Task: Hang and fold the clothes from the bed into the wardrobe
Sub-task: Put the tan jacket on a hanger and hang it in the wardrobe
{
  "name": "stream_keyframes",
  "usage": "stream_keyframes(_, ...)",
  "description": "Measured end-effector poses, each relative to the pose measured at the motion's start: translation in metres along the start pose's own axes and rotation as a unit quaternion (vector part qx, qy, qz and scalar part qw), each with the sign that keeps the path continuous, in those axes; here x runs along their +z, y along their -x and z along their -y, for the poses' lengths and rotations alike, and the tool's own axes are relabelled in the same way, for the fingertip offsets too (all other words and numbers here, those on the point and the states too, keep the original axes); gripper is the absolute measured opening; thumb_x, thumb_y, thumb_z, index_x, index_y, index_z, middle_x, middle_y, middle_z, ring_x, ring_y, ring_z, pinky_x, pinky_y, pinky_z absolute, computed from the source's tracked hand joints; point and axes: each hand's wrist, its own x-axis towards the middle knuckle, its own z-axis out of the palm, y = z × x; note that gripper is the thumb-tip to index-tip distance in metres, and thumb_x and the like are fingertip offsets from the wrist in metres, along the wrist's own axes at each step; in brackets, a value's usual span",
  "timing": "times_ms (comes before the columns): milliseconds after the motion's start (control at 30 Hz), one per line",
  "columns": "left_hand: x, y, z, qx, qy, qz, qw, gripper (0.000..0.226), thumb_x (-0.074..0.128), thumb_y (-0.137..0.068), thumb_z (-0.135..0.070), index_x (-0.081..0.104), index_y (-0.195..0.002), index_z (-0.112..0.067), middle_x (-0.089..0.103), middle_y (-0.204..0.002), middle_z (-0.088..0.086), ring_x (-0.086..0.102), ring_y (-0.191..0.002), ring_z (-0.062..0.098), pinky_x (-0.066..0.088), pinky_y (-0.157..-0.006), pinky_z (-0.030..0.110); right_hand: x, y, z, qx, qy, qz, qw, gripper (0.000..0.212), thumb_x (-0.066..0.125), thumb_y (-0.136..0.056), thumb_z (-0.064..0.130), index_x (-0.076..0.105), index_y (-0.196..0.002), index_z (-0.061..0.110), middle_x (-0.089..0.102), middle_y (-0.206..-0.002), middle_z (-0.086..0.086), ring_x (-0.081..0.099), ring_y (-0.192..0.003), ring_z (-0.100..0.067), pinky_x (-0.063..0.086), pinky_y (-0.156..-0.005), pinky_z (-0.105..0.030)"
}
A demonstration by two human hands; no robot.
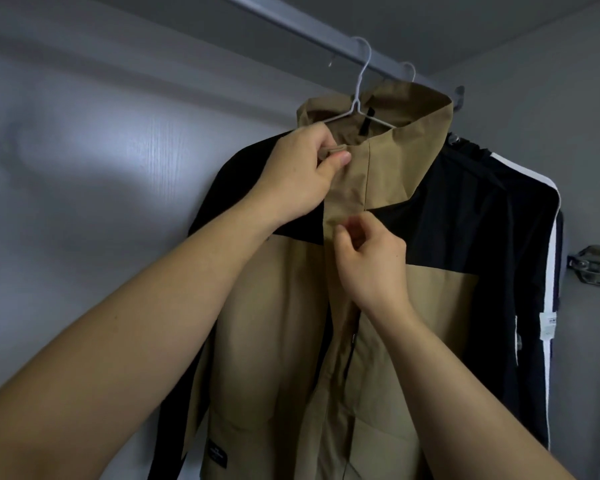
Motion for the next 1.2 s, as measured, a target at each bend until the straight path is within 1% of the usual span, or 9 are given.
stream_keyframes(133,0.014,0.025,0.003,0.028,0.008,-0.05,0.998,0.039,0.059,-0.1,-0.034,0.052,-0.133,-0.016,0.045,-0.142,0.0,0.06,-0.105,0.009,0.056,-0.089,0.031,0.004,0.031,-0.028,0.064,-0.013,0.062,0.996,0.011,0.057,-0.101,0.033,0.067,-0.1,0.029,0.065,-0.085,0.015,0.061,-0.079,0.004,0.045,-0.065,-0.008)
stream_keyframes(233,0.033,0.068,0.01,0.049,0.035,-0.116,0.991,0.055,0.07,-0.094,-0.029,0.048,-0.14,-0.009,0.028,-0.157,0.008,0.065,-0.09,0.008,0.055,-0.079,0.018,0.009,0.071,-0.06,0.123,-0.039,0.104,0.986,0.011,0.057,-0.101,0.037,0.067,-0.1,0.034,0.069,-0.087,0.013,0.067,-0.08,-0.003,0.058,-0.075,-0.028)
stream_keyframes(333,0.06,0.125,0.026,0.038,0.069,-0.109,0.991,0.043,0.075,-0.089,-0.017,0.055,-0.125,-0.004,0.044,-0.14,0.01,0.062,-0.085,0.013,0.055,-0.075,0.025,0.018,0.119,-0.09,0.169,-0.035,0.114,0.978,0.013,0.061,-0.099,0.032,0.07,-0.107,0.034,0.072,-0.091,0.015,0.069,-0.083,-0.003,0.061,-0.083,-0.035)
stream_keyframes(500,0.102,0.214,0.055,-0.144,0.071,-0.003,0.987,0.045,0.079,-0.086,-0.031,0.052,-0.121,-0.021,0.054,-0.113,-0.007,0.056,-0.085,0.004,0.053,-0.073,0.022,0.029,0.197,-0.121,0.279,-0.045,0.19,0.94,0.03,0.061,-0.1,0.027,0.065,-0.129,0.032,0.072,-0.109,0.014,0.069,-0.093,0.004,0.06,-0.087,-0.025)
stream_keyframes(600,0.121,0.256,0.074,-0.231,0.051,0.025,0.971,0.048,0.08,-0.084,-0.035,0.053,-0.12,-0.021,0.059,-0.11,-0.006,0.059,-0.094,0.011,0.05,-0.078,0.026,0.039,0.242,-0.139,0.392,-0.037,0.234,0.889,0.027,0.062,-0.1,0.026,0.068,-0.125,0.028,0.073,-0.106,0.01,0.071,-0.09,-0.004,0.061,-0.087,-0.032)
stream_keyframes(800,0.148,0.341,0.111,-0.344,0.024,0.13,0.93,0.028,0.075,-0.086,-0.044,0.056,-0.096,-0.026,0.06,-0.087,-0.011,0.059,-0.076,0.007,0.053,-0.066,0.029,0.049,0.302,-0.163,0.588,-0.103,0.249,0.763,0.014,0.056,-0.102,0.02,0.069,-0.103,0.014,0.073,-0.1,-0.007,0.074,-0.086,-0.023,0.063,-0.08,-0.039)
stream_keyframes(933,0.162,0.401,0.126,-0.455,0.044,0.178,0.871,0.026,0.076,-0.086,-0.04,0.056,-0.088,-0.024,0.063,-0.081,-0.006,0.062,-0.074,0.011,0.055,-0.072,0.035,0.056,0.322,-0.176,0.662,-0.144,0.197,0.708,0.009,0.057,-0.102,0.018,0.064,-0.1,0.011,0.07,-0.104,-0.018,0.074,-0.088,-0.031,0.061,-0.079,-0.044)
stream_keyframes(1100,0.177,0.468,0.144,-0.578,0.057,0.234,0.78,0.039,0.076,-0.083,-0.05,0.062,-0.095,-0.016,0.067,-0.087,-0.004,0.066,-0.086,0.02,0.055,-0.08,0.034,0.067,0.343,-0.191,0.738,-0.179,0.159,0.631,0.017,0.054,-0.102,0.015,0.061,-0.115,0.006,0.069,-0.107,-0.017,0.073,-0.09,-0.033,0.062,-0.077,-0.041)
stream_keyframes(1200,0.187,0.49,0.152,-0.696,0.125,0.193,0.68,0.061,0.075,-0.074,-0.064,0.063,-0.108,-0.015,0.07,-0.096,0.0,0.069,-0.092,0.022,0.058,-0.084,0.037,0.073,0.353,-0.194,0.773,-0.207,0.142,0.583,0.019,0.056,-0.102,0.015,0.06,-0.119,0.007,0.069,-0.108,-0.017,0.072,-0.094,-0.034,0.06,-0.074,-0.039)
